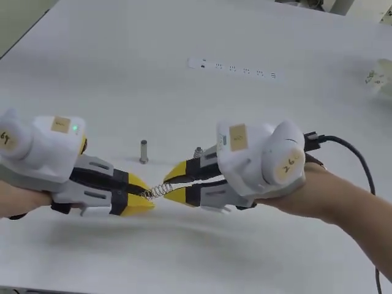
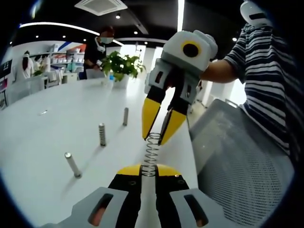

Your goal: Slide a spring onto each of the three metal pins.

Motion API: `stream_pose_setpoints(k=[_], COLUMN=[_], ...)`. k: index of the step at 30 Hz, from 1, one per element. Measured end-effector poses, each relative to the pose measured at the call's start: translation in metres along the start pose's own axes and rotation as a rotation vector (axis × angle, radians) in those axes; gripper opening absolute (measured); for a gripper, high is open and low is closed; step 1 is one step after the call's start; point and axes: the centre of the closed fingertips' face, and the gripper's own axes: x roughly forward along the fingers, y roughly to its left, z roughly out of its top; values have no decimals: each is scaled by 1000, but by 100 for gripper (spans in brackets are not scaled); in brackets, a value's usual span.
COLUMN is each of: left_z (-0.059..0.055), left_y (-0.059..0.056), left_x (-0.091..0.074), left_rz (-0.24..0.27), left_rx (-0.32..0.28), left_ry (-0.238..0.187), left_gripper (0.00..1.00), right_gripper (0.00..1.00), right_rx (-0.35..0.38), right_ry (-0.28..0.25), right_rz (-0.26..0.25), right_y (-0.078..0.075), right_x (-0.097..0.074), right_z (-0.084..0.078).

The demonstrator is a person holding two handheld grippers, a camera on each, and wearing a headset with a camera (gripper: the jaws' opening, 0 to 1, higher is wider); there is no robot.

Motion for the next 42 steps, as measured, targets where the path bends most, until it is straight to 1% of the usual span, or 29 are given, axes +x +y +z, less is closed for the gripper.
stream_pose_setpoints(k=[7, 10, 13, 14, 20, 29, 35, 42], left_z=[-1, -1, 2, 2, 4, 7, 8, 9], left_y=[0, 1, 1, 0, 1, 1, 3, 4], left_x=[1, 1, 1, 2, 3, 6, 9, 9], left_rz=[8, 11, 10, 10, 13, 16, 22, 26], left_rx=[9, 5, 6, 5, 11, 10, -7, -20], left_ry=[7, 1, -8, -10, -12, -15, -14, -13], left_gripper=[2, 2, 2, 2, 2, 2, 2, 3], right_gripper=[7, 8, 7, 7, 7, 7, 7, 7], right_rx=[2, 37, 52, 52, 20, 27, 18, 3], right_ry=[-15, -56, -93, -96, -109, -126, -113, -98], right_rz=[7, 2, -10, -15, -39, -70, -78, -75], right_y=[-2, -3, -5, -6, -6, -9, -10, -11], right_x=[2, 3, 5, 5, 9, 10, 9, 8], right_z=[7, 16, 25, 26, 31, 33, 31, 31])
